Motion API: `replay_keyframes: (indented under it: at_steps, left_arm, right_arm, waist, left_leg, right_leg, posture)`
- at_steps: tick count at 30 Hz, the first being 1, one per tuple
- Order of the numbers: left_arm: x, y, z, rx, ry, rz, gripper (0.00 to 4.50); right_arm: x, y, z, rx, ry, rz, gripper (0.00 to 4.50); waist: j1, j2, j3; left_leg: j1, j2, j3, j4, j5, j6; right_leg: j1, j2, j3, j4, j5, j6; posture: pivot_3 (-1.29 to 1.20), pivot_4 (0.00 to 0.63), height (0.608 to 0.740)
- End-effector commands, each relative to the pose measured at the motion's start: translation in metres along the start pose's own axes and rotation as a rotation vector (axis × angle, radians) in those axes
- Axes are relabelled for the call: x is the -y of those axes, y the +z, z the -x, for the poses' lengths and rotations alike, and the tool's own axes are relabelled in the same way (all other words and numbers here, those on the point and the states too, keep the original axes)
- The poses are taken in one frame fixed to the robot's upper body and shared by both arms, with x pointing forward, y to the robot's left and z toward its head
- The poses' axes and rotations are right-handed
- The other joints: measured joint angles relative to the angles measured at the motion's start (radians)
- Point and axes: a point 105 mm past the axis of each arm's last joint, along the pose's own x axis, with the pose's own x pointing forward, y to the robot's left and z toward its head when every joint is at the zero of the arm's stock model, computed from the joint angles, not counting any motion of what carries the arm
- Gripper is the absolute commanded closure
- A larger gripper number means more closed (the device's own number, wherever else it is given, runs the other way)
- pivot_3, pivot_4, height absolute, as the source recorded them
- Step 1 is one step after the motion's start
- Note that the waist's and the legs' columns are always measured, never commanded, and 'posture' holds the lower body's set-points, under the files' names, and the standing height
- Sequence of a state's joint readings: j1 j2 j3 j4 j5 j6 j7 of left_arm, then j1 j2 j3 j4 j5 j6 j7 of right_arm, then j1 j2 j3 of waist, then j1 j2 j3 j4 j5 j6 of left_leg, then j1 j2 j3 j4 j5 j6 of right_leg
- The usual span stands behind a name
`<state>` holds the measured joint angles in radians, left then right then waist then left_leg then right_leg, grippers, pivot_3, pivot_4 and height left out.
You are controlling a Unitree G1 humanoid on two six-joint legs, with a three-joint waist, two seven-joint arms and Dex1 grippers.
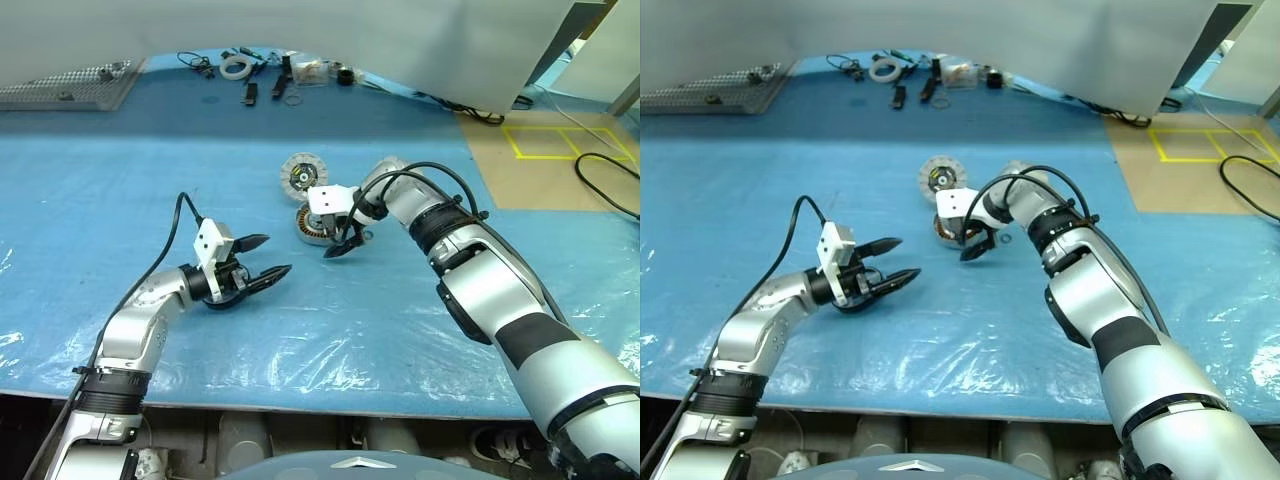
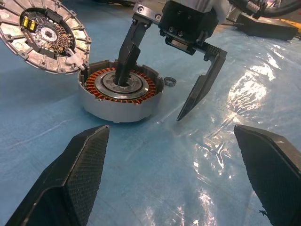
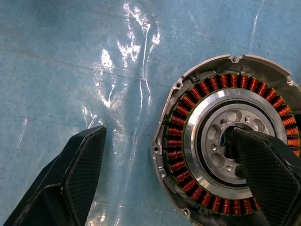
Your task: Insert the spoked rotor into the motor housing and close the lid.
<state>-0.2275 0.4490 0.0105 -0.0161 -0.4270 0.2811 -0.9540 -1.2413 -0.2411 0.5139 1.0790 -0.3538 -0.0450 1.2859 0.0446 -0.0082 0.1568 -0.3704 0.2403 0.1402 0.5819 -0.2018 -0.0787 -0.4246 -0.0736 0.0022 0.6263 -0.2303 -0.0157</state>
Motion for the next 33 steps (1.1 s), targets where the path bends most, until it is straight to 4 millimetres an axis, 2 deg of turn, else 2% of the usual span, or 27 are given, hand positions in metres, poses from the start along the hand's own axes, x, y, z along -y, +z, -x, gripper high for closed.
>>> replay_keyframes:
  at_steps: [1,8,9,16,19,27,30,33]
  left_arm:
    - [0.003,0.014,-0.001,0.031,-0.028,-0.048,0.0]
    - [0.002,0.015,-0.002,0.031,-0.03,-0.051,0.0]
    - [0.003,0.014,-0.002,0.031,-0.029,-0.051,0.0]
    - [0.006,0.015,-0.003,0.036,-0.032,-0.041,0.0]
    - [0.008,0.017,-0.002,0.04,-0.045,-0.04,0.0]
    - [0.016,0.022,0.005,0.005,-0.129,-0.088,0.0]
    - [0.015,0.023,0.005,-0.004,-0.144,-0.091,0.0]
    - [0.013,0.024,0.002,-0.003,-0.149,-0.09,0.0]
  right_arm:
    - [0.002,0.003,0.008,-0.01,0.002,0.04,0.34]
    - [0.003,0.005,0.004,-0.001,-0.013,0.039,2.36]
    - [0.003,0.006,0.003,-0.002,-0.016,0.038,2.51]
    - [0.003,0.008,0.004,-0.004,-0.012,0.049,2.54]
    - [-0.004,0.015,0.009,0.021,0.04,0.05,2.54]
    - [-0.053,0.03,0.038,0.101,0.19,0.021,2.54]
    - [-0.076,0.032,0.047,0.105,0.22,0.031,2.54]
    - [-0.089,0.03,0.05,0.094,0.245,0.025,2.54]
  waist:
    - [0.0,0.0,0.0]
    - [0.0,0.0,0.0]
    - [0.0,0.0,0.0]
    - [-0.002,0.0,0.0]
    - [-0.001,0.0,0.0]
    - [0.008,-0.001,0.0]
    - [0.016,-0.001,0.0]
    - [0.021,-0.001,0.0]
  left_leg:
    - [0.0,0.0,0.0,0.0,0.0,0.0]
    - [0.0,0.0,0.0,0.0,0.0,0.0]
    - [0.0,0.0,0.0,0.0,0.0,0.0]
    - [0.001,0.001,0.001,0.0,0.0,0.0]
    - [0.001,0.001,0.001,0.0,0.0,0.0]
    - [-0.002,0.001,0.001,-0.001,0.0,0.0]
    - [-0.001,0.0,0.001,-0.001,0.0,0.0]
    - [0.002,0.001,0.002,-0.001,0.0,0.0]
  right_leg:
    - [0.0,0.0,0.0,0.0,0.0,0.0]
    - [0.0,0.0,0.0,0.0,0.0,0.0]
    - [0.0,0.0,0.0,0.0,0.0,-0.001]
    - [0.0,0.0,0.0,0.002,0.0,-0.001]
    - [0.0,0.0,0.0,0.001,0.0,-0.001]
    - [-0.001,0.0,0.0,-0.002,0.002,0.003]
    - [-0.001,0.0,0.0,-0.002,0.002,0.003]
    - [0.0,0.0,0.001,0.0,0.001,0.002]
  posture:
    - [0.0,0.15,0.74]
    - [0.0,0.15,0.74]
    - [0.0,0.15,0.74]
    - [0.0,0.15,0.74]
    - [0.0,0.15,0.74]
    - [0.0,0.15,0.74]
    - [0.0,0.15,0.74]
    - [0.0,0.15,0.74]
